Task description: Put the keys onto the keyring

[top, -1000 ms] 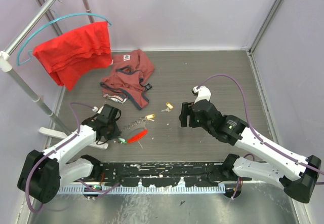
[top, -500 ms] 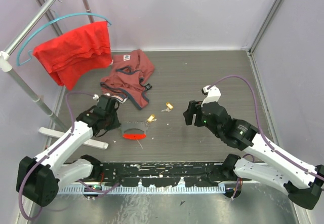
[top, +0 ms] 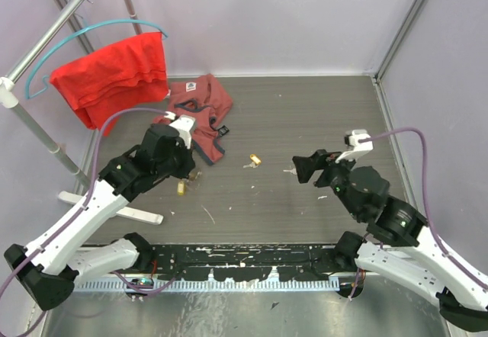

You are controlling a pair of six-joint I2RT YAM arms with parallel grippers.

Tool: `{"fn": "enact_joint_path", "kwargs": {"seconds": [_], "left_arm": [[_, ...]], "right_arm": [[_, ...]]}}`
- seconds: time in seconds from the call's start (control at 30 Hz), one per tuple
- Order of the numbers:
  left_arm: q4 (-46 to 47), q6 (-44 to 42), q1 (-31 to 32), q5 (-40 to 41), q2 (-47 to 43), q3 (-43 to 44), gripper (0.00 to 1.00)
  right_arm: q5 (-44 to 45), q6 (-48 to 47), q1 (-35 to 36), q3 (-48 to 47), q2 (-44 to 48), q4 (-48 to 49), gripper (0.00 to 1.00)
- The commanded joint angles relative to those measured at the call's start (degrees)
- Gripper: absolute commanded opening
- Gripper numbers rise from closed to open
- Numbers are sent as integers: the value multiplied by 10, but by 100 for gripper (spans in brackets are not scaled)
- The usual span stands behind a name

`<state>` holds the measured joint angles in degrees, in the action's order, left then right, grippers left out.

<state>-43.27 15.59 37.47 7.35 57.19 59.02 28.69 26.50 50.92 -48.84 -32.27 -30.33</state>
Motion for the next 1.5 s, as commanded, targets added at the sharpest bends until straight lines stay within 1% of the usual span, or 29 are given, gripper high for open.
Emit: {"fn": "enact_joint_path", "kwargs": {"seconds": [0.0,0.07,0.17,0.23,0.33,0.37,0.43,0.5,0.6,0.7,0.87,0.97,1.17,1.3,1.4,1.47], "left_arm": [[2,-95,77,-16,0,63,0],[2,-120,103,-34,9,87,0],[-12,-161,123,-76,22,125,0],[-15,-188,130,-107,24,143,0],[-7,-218,134,-150,14,160,0],[-1,-224,134,-164,10,164,0],[9,-236,135,-203,-2,170,0],[28,-251,135,-248,-17,162,0],[60,-265,134,-290,-42,142,0],[93,-268,134,-294,-59,129,0],[99,-306,134,-346,-66,128,0],[107,-327,134,-384,-68,128,0],[140,-373,134,-440,-78,116,0],[154,-412,134,-467,-82,108,0],[168,-427,134,-462,-84,102,0],[167,-431,134,-459,-82,102,0]], "right_arm": [[7,-56,1,-21,39,74,81],[10,-74,1,-35,42,68,79],[-1,-94,1,-56,32,51,76],[-42,-120,1,-68,23,34,76],[-118,-148,0,-96,5,3,73],[-143,-155,1,-101,3,4,71],[-207,-167,1,-99,5,16,66],[-257,-181,1,-88,12,36,65],[-322,-196,1,-80,6,51,65],[-374,-205,1,-85,-14,56,64],[-451,-211,1,-77,-56,74,56],[-507,-203,1,-67,-77,116,49],[-564,-170,1,-28,-75,218,45],[-578,-123,2,-8,-72,264,39],[-547,-98,4,-4,-58,268,39],[-512,-74,4,-8,-47,259,42]]}}
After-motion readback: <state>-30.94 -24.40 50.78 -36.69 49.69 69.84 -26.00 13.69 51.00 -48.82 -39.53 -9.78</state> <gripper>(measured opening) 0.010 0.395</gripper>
